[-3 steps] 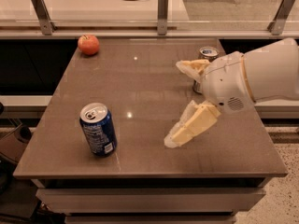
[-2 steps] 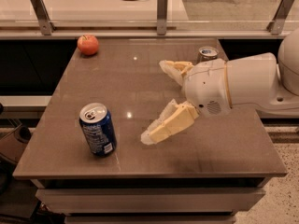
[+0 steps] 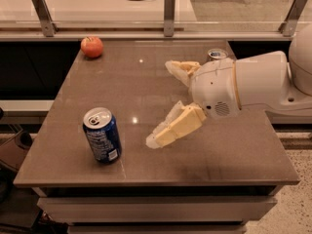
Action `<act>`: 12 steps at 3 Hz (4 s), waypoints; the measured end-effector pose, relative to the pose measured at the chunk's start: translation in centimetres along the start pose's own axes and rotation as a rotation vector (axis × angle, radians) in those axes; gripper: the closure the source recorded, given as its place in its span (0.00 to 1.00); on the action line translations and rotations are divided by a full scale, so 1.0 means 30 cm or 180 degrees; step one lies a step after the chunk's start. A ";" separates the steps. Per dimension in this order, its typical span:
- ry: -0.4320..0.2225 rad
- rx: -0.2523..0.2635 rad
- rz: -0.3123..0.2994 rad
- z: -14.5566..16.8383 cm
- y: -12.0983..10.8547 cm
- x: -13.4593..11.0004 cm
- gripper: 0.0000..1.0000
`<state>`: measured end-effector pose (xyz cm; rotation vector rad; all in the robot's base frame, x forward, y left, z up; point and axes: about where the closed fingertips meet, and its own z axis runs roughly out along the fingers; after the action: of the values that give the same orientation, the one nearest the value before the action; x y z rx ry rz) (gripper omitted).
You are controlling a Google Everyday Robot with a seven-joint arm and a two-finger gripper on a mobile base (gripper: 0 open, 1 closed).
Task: Move pepsi can near apple
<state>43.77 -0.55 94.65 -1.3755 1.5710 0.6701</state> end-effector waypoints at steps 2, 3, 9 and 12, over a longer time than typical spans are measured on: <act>-0.0282 -0.0265 0.0180 0.142 0.024 0.109 0.00; -0.0405 -0.0320 0.0239 0.193 0.041 0.148 0.00; -0.0963 -0.0391 0.0152 0.357 0.143 0.055 0.00; -0.0756 -0.0408 0.0190 0.418 0.180 0.035 0.41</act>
Offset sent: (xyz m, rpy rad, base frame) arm 0.0121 0.0359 -0.0844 0.1697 0.1206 0.1015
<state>42.11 10.93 87.38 -1.2924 1.4036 0.9489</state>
